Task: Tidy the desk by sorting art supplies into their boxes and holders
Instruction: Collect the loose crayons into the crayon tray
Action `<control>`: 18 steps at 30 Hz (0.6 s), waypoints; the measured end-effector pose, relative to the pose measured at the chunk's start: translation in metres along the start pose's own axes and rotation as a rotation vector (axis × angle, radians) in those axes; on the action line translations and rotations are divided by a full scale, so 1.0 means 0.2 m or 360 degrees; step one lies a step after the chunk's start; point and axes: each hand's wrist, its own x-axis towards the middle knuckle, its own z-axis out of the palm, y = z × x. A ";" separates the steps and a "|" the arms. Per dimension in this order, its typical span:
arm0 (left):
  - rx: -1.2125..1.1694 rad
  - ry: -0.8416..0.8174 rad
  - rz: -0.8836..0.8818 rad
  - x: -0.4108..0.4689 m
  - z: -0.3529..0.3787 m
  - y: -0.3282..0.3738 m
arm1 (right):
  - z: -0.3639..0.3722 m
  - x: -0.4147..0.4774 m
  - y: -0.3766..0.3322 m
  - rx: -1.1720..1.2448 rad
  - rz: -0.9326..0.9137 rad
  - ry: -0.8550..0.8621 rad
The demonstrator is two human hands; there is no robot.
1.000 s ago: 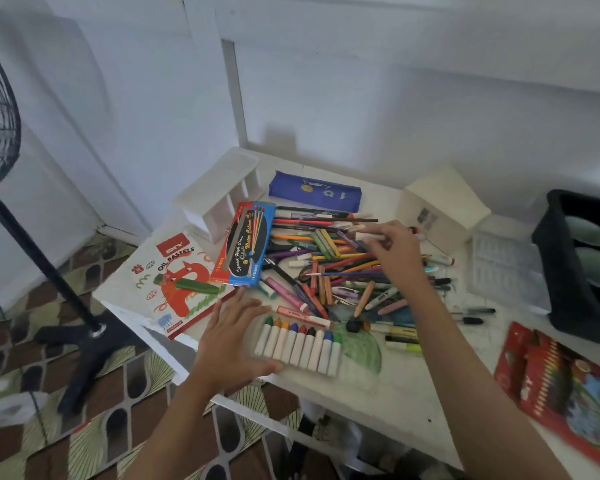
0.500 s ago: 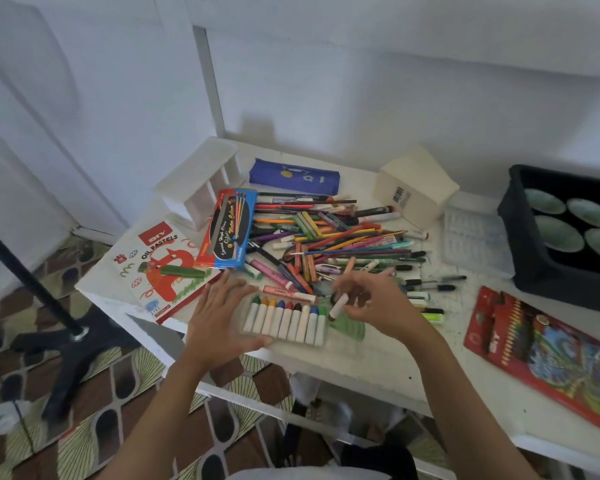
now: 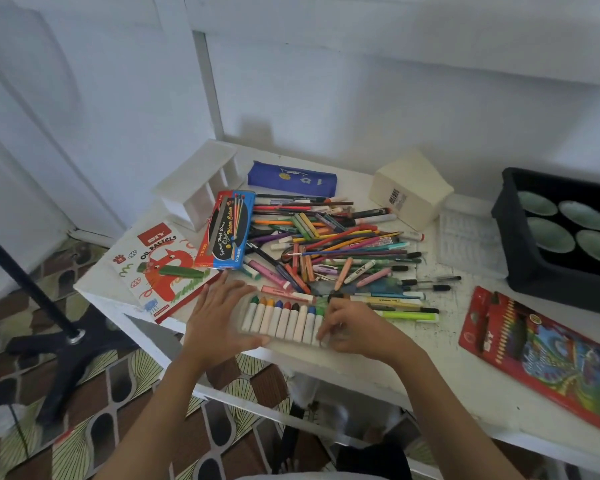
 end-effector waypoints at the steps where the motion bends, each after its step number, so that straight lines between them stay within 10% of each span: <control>1: -0.0001 0.0004 -0.0004 0.00 0.00 0.00 | 0.00 0.00 0.00 0.0004 -0.0001 0.0008; 18: -0.0019 -0.0017 -0.0085 -0.01 -0.01 0.02 | -0.39 0.30 0.19 0.0099 0.0260 0.0862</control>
